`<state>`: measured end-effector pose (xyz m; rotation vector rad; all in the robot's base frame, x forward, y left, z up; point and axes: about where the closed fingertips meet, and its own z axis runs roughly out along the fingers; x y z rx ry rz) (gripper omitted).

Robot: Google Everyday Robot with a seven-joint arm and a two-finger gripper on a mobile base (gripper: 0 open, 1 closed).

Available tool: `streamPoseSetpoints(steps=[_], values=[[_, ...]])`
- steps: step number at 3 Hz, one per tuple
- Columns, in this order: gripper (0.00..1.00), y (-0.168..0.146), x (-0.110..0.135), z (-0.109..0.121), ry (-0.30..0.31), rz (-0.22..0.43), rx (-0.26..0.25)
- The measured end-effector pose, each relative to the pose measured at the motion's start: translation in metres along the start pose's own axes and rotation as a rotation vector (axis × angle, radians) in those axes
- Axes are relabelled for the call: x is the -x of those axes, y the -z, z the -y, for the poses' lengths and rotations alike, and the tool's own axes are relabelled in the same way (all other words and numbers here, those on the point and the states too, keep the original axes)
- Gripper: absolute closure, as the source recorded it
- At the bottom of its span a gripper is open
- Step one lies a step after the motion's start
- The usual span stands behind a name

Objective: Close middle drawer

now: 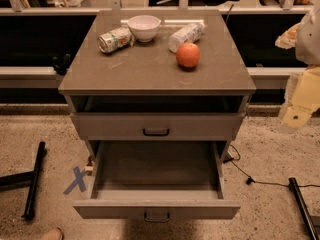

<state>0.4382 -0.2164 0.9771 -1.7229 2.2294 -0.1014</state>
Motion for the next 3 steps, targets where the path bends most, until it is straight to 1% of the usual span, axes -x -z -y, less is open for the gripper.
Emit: streamPoseSetpoints(steps=[1, 2, 3], values=[[0.0, 0.0, 0.0, 0.0, 0.0, 0.0, 0.0], [0.0, -0.016, 0.001, -0.008, -0.039, 0.043, 0.064], [0.0, -0.053, 0.001, -0.034, -0.11, 0.101, 0.182]])
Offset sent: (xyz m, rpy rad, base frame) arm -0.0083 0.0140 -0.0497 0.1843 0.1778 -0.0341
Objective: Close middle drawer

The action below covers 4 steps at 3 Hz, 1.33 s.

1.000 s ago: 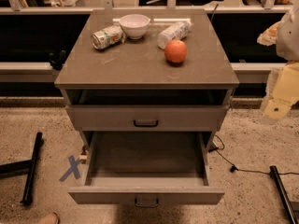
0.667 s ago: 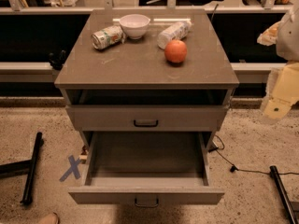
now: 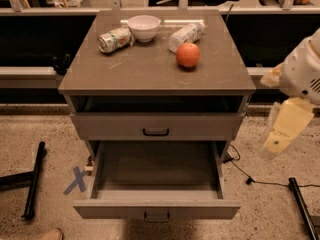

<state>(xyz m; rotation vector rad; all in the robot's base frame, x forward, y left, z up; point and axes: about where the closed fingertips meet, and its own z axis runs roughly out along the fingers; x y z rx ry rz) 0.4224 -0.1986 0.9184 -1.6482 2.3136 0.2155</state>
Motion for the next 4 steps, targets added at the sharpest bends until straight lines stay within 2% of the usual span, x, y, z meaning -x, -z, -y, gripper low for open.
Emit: streamPoseSetpoints(steps=[1, 2, 3, 4], values=[[0.0, -0.05, -0.015, -0.027, -0.074, 0.046, 0.111], [0.0, -0.112, -0.036, -0.068, -0.152, 0.07, 0.242], [0.0, -0.111, -0.036, -0.067, -0.151, 0.071, 0.241], [0.0, -0.135, -0.043, -0.067, -0.136, 0.035, 0.217]])
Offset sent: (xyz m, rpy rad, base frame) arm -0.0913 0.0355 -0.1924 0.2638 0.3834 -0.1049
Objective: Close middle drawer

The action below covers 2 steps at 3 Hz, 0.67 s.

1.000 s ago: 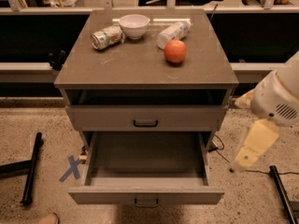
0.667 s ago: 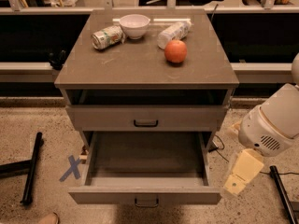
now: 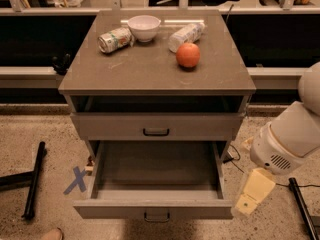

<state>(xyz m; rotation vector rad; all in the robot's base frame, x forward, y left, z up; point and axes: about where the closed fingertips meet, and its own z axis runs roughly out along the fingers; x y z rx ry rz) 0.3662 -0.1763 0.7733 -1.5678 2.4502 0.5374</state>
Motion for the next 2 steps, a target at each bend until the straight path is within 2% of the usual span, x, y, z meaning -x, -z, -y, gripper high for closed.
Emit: streamPoseSetpoints(steps=[1, 2], values=[[0.0, -0.062, -0.02, 0.014, -0.012, -0.071, 0.017], [0.0, -0.138, -0.056, 0.029, -0.081, -0.153, 0.075]])
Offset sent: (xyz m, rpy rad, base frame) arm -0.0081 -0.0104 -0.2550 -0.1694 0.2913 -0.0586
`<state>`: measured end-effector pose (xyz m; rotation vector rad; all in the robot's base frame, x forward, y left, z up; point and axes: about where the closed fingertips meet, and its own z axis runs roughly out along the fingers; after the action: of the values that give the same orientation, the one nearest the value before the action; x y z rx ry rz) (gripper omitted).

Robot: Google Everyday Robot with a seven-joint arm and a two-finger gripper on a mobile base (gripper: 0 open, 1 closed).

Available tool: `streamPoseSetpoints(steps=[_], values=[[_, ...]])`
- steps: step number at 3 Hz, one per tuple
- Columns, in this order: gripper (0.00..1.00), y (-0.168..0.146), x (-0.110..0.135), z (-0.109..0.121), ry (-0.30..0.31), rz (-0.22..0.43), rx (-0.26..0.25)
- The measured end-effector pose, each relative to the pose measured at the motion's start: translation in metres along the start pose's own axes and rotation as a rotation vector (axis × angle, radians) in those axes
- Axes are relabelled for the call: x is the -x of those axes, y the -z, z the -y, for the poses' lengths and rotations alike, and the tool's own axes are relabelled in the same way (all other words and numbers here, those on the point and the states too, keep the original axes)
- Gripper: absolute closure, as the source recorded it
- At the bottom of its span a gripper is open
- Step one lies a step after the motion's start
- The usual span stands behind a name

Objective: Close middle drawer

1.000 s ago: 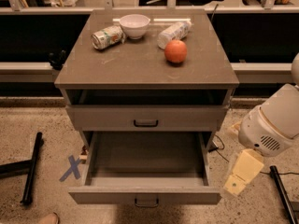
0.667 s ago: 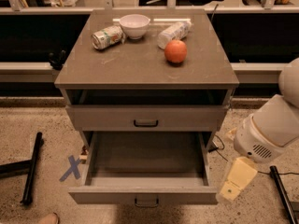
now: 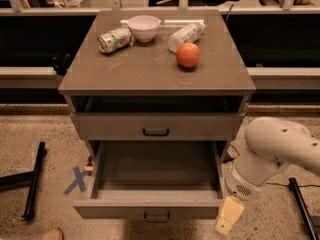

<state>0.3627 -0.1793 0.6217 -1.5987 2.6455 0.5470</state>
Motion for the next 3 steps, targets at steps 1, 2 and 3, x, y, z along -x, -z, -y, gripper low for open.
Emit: streamPoseSetpoints(steps=[1, 2, 3], values=[[0.14, -0.053, -0.026, 0.015, -0.091, -0.04, 0.044], [0.36, -0.09, -0.044, 0.024, -0.155, -0.089, 0.061], [0.59, -0.126, -0.055, 0.044, -0.212, -0.133, 0.055]])
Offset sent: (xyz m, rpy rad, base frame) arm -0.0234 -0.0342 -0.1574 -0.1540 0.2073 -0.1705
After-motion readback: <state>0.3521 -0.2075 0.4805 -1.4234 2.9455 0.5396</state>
